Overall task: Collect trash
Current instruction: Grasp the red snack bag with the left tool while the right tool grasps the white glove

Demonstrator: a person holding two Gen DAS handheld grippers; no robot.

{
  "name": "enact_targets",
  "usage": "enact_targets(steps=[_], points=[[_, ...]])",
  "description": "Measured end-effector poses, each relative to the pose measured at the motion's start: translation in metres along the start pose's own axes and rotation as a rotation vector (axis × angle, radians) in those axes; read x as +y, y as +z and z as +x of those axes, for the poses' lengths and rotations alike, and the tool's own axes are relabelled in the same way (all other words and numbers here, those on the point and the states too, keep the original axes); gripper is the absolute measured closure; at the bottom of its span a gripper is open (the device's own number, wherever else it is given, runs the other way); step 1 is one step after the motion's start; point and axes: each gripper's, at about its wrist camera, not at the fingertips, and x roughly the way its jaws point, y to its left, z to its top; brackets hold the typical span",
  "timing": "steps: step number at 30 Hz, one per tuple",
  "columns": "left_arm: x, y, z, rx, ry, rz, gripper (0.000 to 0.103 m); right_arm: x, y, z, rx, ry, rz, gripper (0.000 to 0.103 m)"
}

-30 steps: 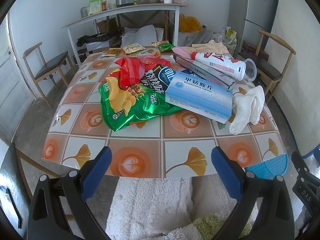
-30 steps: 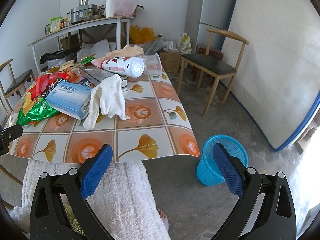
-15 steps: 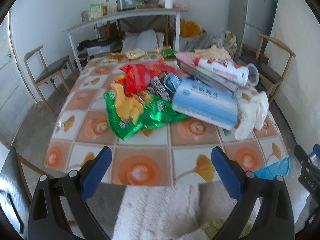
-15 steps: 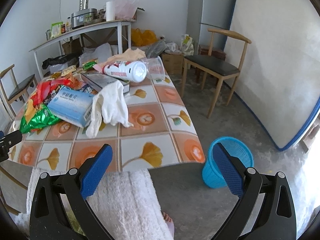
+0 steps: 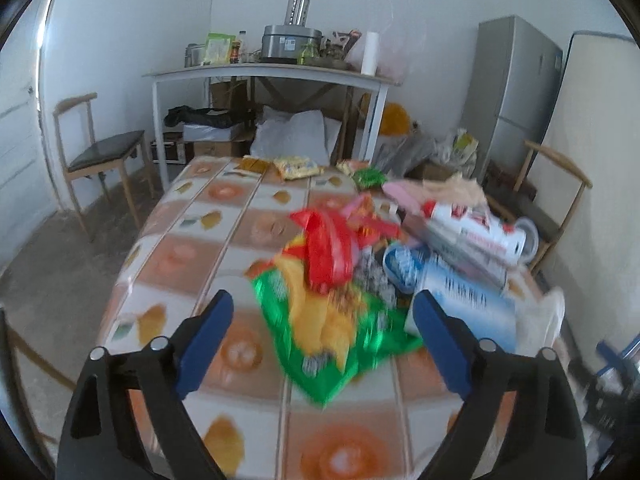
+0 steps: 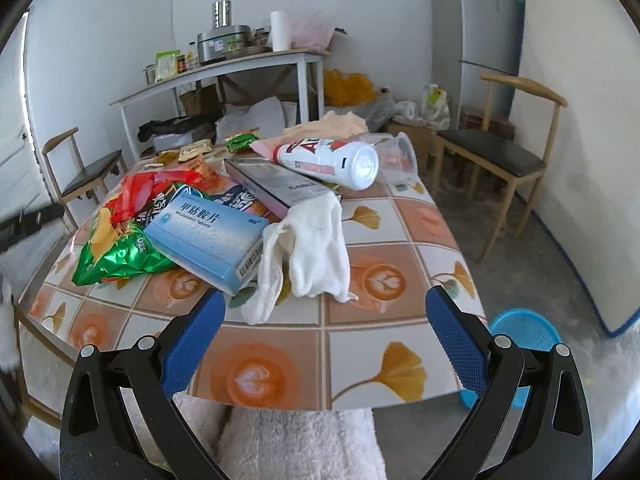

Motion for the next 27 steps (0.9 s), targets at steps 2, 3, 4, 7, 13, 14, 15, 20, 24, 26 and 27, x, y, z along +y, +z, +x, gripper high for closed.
enact_targets(steps=[2, 3, 4, 7, 13, 14, 15, 20, 24, 26, 27], points=[[0.003, 0.019, 0.019, 0.013, -0.023, -0.009, 0.018, -0.003, 0.004, 0.005, 0.009, 0.004, 0.004, 0.007], [0.001, 0.026, 0.027, 0.017, -0.031, -0.005, 0.019, -0.005, 0.008, 0.008, 0.013, 0.010, 0.008, 0.007], [0.001, 0.035, 0.040, 0.028, -0.040, -0.001, 0.019, -0.006, 0.009, 0.009, 0.014, 0.014, 0.012, 0.007], [-0.002, 0.054, 0.076, 0.091, -0.030, 0.014, 0.019, -0.015, 0.018, 0.016, 0.024, 0.031, 0.042, 0.007], [0.004, 0.061, 0.141, 0.234, 0.036, 0.011, 0.022, -0.031, 0.031, 0.034, 0.073, 0.137, 0.141, 0.007], [0.004, 0.060, 0.147, 0.245, 0.040, 0.027, 0.024, -0.033, 0.033, 0.037, 0.083, 0.163, 0.158, 0.007], [0.004, 0.057, 0.151, 0.252, 0.045, 0.036, 0.028, -0.034, 0.036, 0.043, 0.098, 0.196, 0.182, 0.007], [0.009, 0.052, 0.158, 0.271, 0.030, 0.033, 0.054, -0.039, 0.043, 0.071, 0.175, 0.300, 0.286, 0.015], [0.013, 0.053, 0.156, 0.261, 0.008, 0.022, 0.071, -0.041, 0.043, 0.089, 0.243, 0.335, 0.347, 0.031], [0.015, 0.054, 0.154, 0.250, -0.004, 0.017, 0.072, -0.041, 0.043, 0.093, 0.266, 0.353, 0.368, 0.040], [0.016, 0.055, 0.153, 0.243, -0.005, 0.015, 0.072, -0.041, 0.042, 0.093, 0.274, 0.361, 0.376, 0.045]])
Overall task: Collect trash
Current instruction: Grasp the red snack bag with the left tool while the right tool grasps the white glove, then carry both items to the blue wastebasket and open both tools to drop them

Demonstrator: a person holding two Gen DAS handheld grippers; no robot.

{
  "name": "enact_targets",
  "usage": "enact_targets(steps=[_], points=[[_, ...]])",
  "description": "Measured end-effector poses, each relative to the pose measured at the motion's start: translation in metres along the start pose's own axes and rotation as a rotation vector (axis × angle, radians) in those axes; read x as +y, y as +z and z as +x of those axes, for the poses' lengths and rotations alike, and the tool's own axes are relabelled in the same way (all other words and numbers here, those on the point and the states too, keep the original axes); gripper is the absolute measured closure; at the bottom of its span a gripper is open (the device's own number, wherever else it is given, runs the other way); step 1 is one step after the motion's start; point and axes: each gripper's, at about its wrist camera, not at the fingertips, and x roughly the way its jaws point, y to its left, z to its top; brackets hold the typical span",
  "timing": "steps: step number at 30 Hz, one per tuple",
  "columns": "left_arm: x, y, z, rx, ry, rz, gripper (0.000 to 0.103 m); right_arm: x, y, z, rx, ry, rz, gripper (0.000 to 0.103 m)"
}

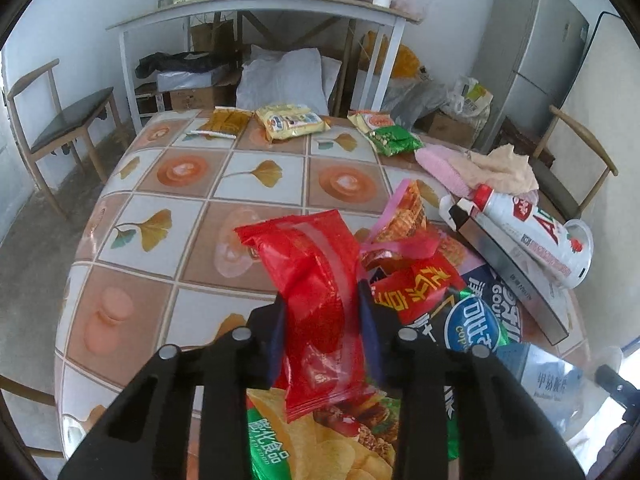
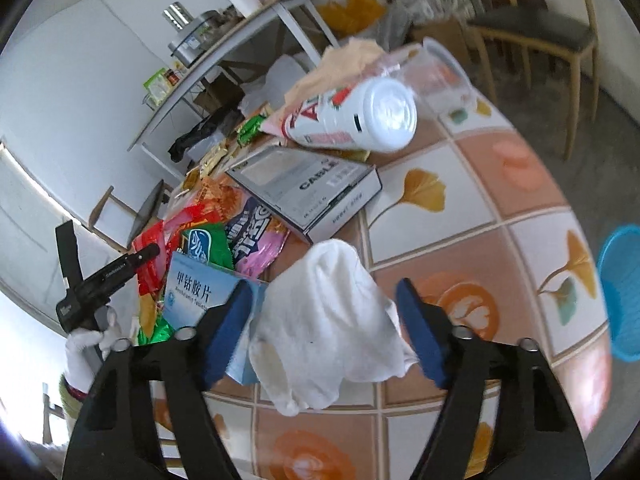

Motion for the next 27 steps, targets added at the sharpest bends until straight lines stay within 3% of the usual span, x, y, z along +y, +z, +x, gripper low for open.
enact_targets(steps=[6, 10, 19, 27], points=[[0.007, 0.006, -0.020, -0.083, -0.018, -0.019, 0.074, -0.003, -0.001, -0.007, 0.006, 0.000, 0.004, 0.074], [0.012, 0.011, -0.039, -0.157, -0.041, -0.036, 0.074, -0.007, 0.001, -0.011, -0.008, -0.002, 0.012, 0.086], [0.002, 0.011, -0.097, -0.306, -0.081, -0.012, 0.074, -0.011, 0.009, -0.036, -0.105, 0.005, 0.003, 0.091], [-0.061, 0.006, -0.145, -0.346, -0.174, 0.113, 0.074, -0.024, 0.011, -0.077, -0.219, 0.041, 0.016, 0.091]])
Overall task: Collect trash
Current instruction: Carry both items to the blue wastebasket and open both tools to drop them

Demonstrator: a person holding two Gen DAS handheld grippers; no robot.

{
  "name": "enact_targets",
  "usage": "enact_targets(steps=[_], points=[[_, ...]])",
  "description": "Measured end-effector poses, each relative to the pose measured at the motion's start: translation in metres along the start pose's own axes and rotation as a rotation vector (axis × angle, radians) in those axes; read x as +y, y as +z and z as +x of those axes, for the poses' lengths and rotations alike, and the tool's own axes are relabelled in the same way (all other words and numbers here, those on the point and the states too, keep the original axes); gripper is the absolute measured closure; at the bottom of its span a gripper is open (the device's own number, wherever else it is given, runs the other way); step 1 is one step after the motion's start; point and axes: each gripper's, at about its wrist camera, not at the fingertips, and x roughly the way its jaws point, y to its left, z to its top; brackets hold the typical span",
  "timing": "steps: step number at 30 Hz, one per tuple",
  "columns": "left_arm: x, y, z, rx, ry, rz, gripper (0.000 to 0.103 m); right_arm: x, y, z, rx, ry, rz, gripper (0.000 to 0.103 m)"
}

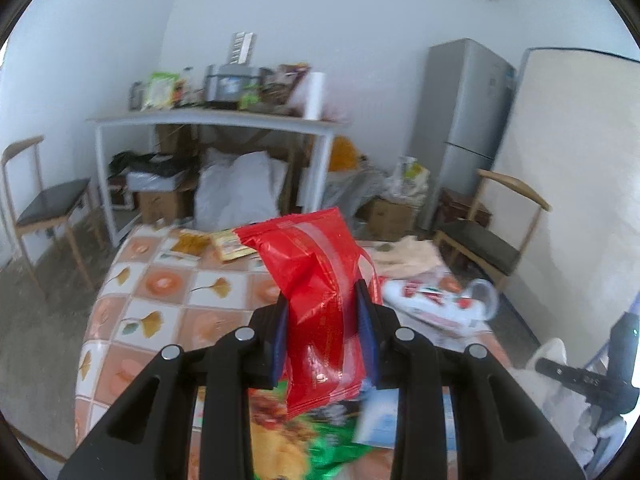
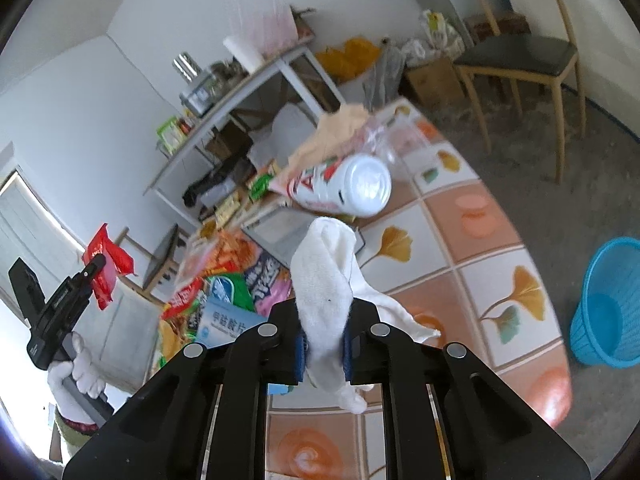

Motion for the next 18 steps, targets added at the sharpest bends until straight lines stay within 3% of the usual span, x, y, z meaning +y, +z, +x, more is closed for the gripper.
enact_targets(steps=[5, 10, 18], points=[[-0.062, 0.006, 0.002, 0.026, -0.134, 0.059, 0.074, -0.022, 0.004, -0.036, -0.083, 0.005, 0.036, 0.091], [-0.133, 0.002, 0.021, 0.091, -0.276, 0.114, 0.074, -0.056, 0.005, -0.075, -0.162, -0.043, 0.089, 0.091], [-0.252, -0.027, 0.082, 0.320, -0.505, 0.173, 0.074, -0.122, -0.004, -0.108, -0.234, -0.145, 0.211, 0.091]])
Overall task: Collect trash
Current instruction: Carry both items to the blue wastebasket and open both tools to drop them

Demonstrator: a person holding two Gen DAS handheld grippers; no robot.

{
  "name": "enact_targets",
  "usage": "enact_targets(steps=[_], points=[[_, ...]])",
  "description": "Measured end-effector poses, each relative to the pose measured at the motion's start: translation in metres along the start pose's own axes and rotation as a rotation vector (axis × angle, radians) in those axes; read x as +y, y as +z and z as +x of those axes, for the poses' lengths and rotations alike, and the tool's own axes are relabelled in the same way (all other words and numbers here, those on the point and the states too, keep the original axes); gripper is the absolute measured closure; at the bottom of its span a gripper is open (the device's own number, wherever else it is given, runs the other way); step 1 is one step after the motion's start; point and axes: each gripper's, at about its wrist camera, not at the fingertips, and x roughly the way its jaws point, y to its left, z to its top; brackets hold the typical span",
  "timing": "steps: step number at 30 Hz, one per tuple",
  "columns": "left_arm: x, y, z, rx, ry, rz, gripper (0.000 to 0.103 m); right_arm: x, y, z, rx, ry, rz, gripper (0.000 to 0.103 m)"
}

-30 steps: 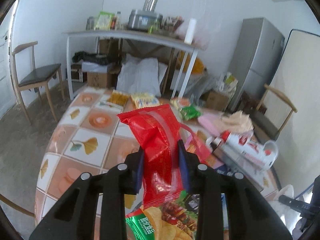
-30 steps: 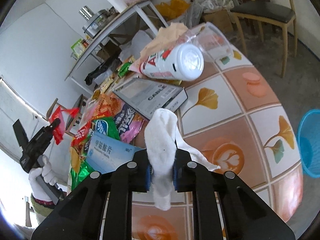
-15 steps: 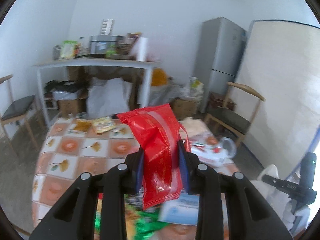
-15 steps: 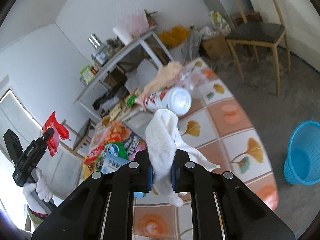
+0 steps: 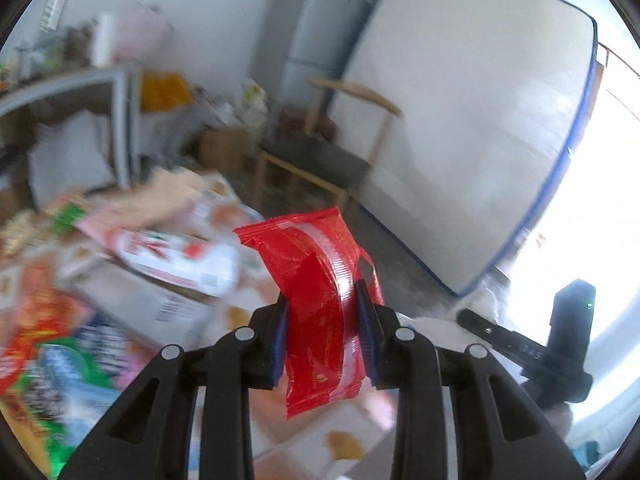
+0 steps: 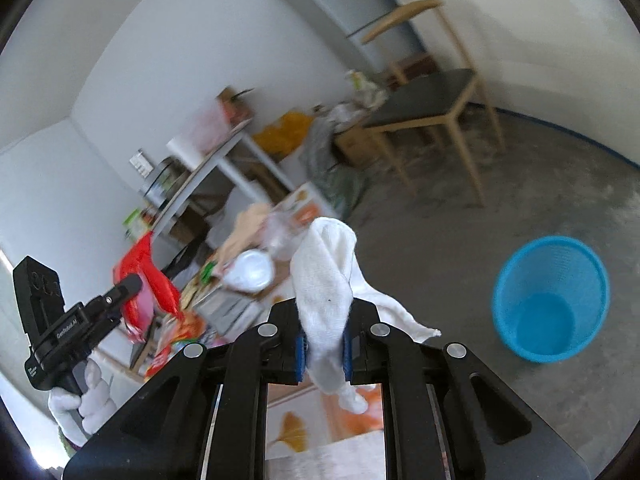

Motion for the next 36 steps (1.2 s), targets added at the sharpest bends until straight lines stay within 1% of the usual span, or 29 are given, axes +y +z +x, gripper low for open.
enact_targets(steps=[4, 5, 10, 11, 13, 14, 16, 19, 22, 25, 26, 27, 28, 29, 30, 31, 32, 33, 34, 36], points=[[-0.025, 0.005, 0.071, 0.150, -0.098, -0.025, 0.074, -0.037, 0.004, 0.001, -0.011, -0.048, 0.070, 0.091], [-0.033, 0.007, 0.088, 0.179, -0.106, -0.029, 0.074, -0.041, 0.004, 0.002, -0.012, -0.057, 0.081, 0.091], [-0.059, 0.009, 0.164, 0.324, -0.147, -0.040, 0.074, -0.085, 0.011, 0.014, -0.008, -0.096, 0.173, 0.091], [-0.067, 0.008, 0.184, 0.365, -0.150, -0.038, 0.074, -0.094, 0.013, 0.017, -0.008, -0.106, 0.189, 0.091], [-0.079, 0.005, 0.212, 0.422, -0.152, -0.035, 0.074, -0.109, 0.016, 0.018, -0.010, -0.115, 0.215, 0.091], [-0.083, 0.003, 0.221, 0.445, -0.155, -0.034, 0.074, -0.119, 0.018, 0.022, -0.009, -0.129, 0.234, 0.091], [-0.096, -0.002, 0.249, 0.516, -0.160, -0.035, 0.074, -0.133, 0.021, 0.029, -0.005, -0.145, 0.266, 0.091], [-0.104, -0.006, 0.286, 0.590, -0.160, -0.033, 0.074, -0.152, 0.024, 0.041, 0.007, -0.172, 0.305, 0.091], [-0.114, -0.016, 0.321, 0.668, -0.133, -0.011, 0.074, -0.170, 0.026, 0.050, 0.018, -0.191, 0.339, 0.091], [-0.125, -0.026, 0.344, 0.711, -0.109, 0.002, 0.074, -0.190, 0.030, 0.067, 0.035, -0.210, 0.378, 0.091], [-0.129, -0.029, 0.348, 0.715, -0.098, 0.001, 0.074, -0.197, 0.029, 0.067, 0.035, -0.212, 0.387, 0.091], [-0.132, -0.031, 0.351, 0.716, -0.096, 0.006, 0.074, -0.203, 0.030, 0.072, 0.035, -0.224, 0.392, 0.090], [-0.138, -0.033, 0.357, 0.718, -0.094, 0.017, 0.074, -0.210, 0.030, 0.077, 0.040, -0.253, 0.402, 0.086], [-0.143, -0.035, 0.363, 0.727, -0.083, 0.034, 0.071, -0.217, 0.031, 0.078, 0.044, -0.275, 0.417, 0.085], [-0.145, -0.037, 0.369, 0.736, -0.079, 0.047, 0.064, -0.222, 0.031, 0.079, 0.045, -0.280, 0.425, 0.080], [-0.149, -0.038, 0.372, 0.739, -0.080, 0.054, 0.058, -0.228, 0.031, 0.080, 0.046, -0.287, 0.432, 0.070], [-0.151, -0.040, 0.375, 0.734, -0.080, 0.056, 0.046, -0.235, 0.031, 0.081, 0.043, -0.310, 0.435, 0.063], [-0.152, -0.041, 0.375, 0.722, -0.079, 0.056, 0.038, -0.239, 0.030, 0.081, 0.041, -0.323, 0.435, 0.055], [-0.153, -0.041, 0.378, 0.709, -0.077, 0.056, 0.036, -0.244, 0.030, 0.081, 0.040, -0.335, 0.432, 0.054], [-0.155, -0.043, 0.382, 0.692, -0.071, 0.061, 0.029, -0.250, 0.028, 0.078, 0.040, -0.347, 0.438, 0.054]])
